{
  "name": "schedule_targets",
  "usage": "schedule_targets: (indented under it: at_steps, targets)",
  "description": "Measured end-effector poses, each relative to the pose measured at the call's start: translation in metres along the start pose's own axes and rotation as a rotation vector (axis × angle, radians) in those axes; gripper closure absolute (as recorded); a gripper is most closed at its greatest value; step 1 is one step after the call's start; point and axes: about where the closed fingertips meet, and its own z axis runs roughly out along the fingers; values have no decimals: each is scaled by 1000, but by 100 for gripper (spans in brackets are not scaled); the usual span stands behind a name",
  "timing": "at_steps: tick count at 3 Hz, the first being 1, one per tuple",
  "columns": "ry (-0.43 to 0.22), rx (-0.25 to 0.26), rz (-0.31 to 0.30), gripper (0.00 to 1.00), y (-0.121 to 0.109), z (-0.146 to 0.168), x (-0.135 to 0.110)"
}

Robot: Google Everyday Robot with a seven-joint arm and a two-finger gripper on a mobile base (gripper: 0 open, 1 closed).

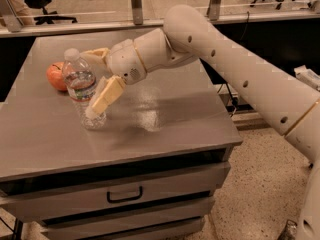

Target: Knock water bottle over

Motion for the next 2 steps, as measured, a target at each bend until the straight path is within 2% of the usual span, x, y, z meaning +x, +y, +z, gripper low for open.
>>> schedule_targets:
  at_steps: [1,2]
  targets:
    - [-128,-52,17,0,14,5,-3]
    - [-202,-54,4,0,25,8,-6]
